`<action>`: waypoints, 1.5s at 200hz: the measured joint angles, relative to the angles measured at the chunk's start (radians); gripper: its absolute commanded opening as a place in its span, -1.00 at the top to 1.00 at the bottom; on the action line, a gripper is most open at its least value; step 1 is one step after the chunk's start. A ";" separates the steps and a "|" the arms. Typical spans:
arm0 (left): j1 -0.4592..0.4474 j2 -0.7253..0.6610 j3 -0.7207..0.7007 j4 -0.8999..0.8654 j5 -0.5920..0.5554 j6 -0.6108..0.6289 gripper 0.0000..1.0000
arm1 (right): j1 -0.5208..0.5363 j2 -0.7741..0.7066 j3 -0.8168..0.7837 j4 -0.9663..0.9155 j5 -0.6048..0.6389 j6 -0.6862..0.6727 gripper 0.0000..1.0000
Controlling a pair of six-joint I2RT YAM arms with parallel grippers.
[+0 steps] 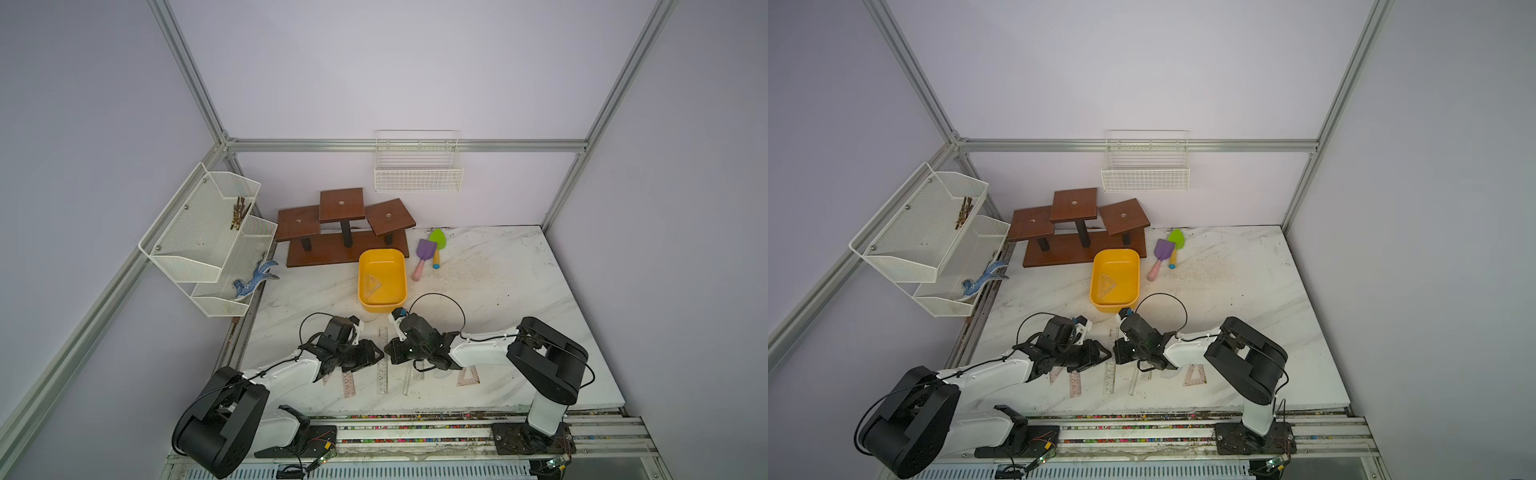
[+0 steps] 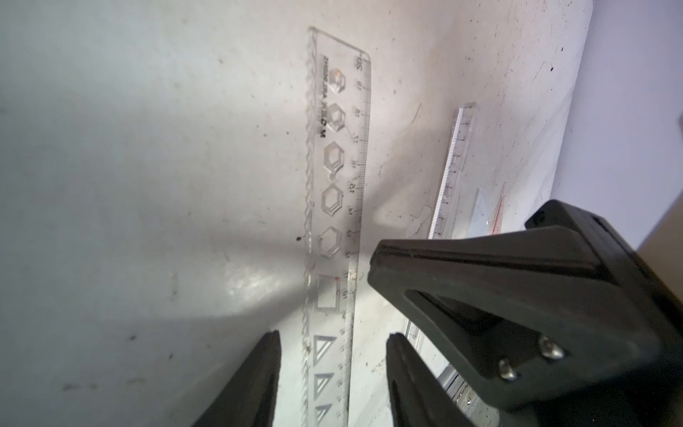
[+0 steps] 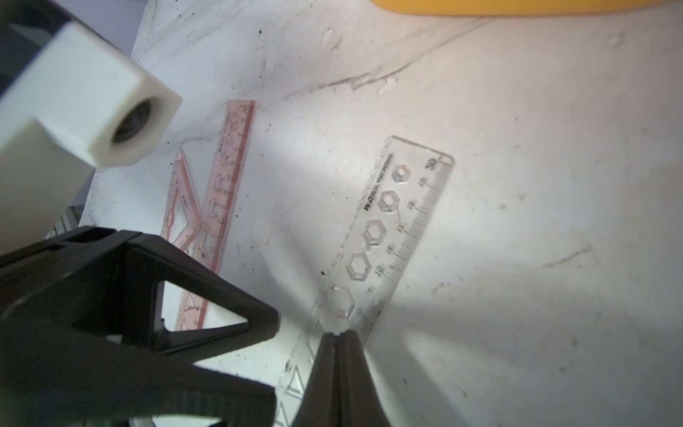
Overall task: Put the scattered rulers into the storage box
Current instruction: Pick up the ruler from the center of the board.
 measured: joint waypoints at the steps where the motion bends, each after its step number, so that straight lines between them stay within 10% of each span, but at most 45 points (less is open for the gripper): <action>1: 0.000 0.000 0.000 0.000 0.000 0.000 -0.04 | 0.000 0.001 0.000 0.000 0.000 0.000 0.93; 186: 0.000 0.061 0.005 0.090 0.014 -0.010 -0.03 | -0.004 0.023 -0.057 0.114 -0.014 0.012 0.98; 300: 0.000 0.142 0.018 0.161 0.028 -0.029 0.49 | -0.026 0.042 -0.118 0.253 -0.050 0.037 1.00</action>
